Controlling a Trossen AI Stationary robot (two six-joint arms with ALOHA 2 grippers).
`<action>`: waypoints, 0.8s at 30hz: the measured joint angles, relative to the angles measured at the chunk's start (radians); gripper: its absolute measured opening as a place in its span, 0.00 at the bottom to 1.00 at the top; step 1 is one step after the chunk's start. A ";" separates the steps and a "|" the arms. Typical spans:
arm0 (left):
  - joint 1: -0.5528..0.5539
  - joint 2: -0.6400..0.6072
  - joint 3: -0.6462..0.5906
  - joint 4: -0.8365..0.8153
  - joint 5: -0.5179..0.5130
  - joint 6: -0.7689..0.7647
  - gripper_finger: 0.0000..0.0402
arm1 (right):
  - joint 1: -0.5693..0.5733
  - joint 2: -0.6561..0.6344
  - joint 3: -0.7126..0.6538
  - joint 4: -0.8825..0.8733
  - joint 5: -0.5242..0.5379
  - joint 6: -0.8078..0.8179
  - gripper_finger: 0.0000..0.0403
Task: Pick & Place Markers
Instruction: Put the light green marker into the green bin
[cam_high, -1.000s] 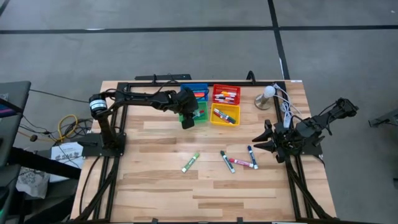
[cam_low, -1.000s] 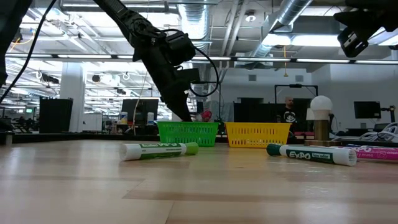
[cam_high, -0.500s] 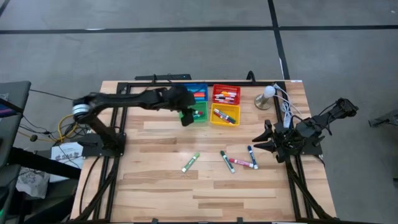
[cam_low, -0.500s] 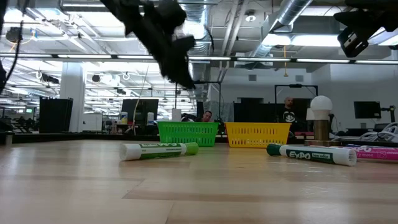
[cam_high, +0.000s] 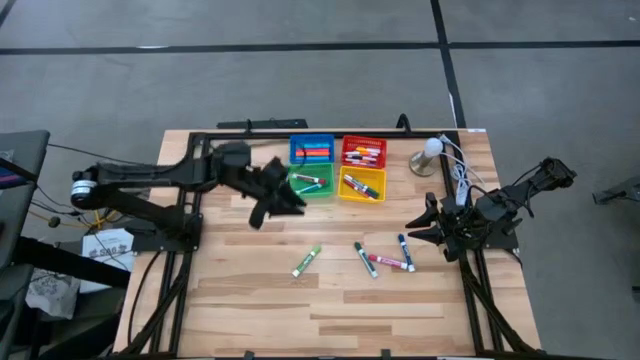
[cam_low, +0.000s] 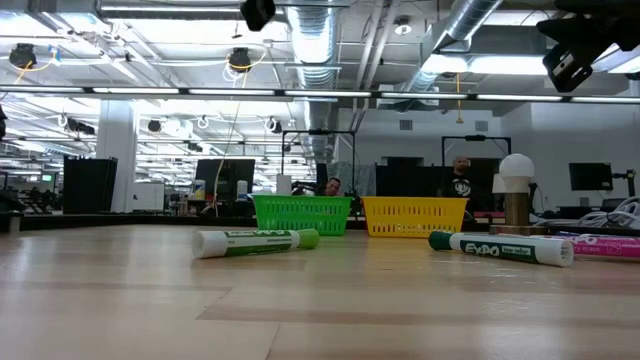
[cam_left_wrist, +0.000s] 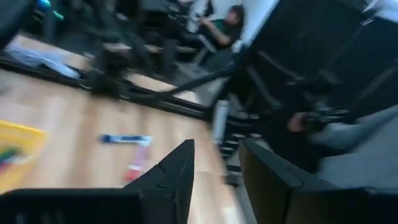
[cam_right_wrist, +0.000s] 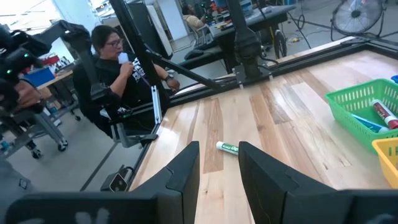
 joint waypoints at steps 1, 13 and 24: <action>-0.027 -0.005 -0.012 0.016 -0.004 -0.040 0.31 | 0.000 0.000 0.000 0.000 0.000 0.000 0.25; -0.462 0.146 -0.029 0.030 -0.627 -0.339 0.34 | 0.000 0.000 0.000 -0.003 0.000 0.000 0.25; -0.609 0.368 -0.029 0.048 -0.762 -0.740 0.40 | 0.000 0.000 0.000 -0.007 0.000 0.000 0.25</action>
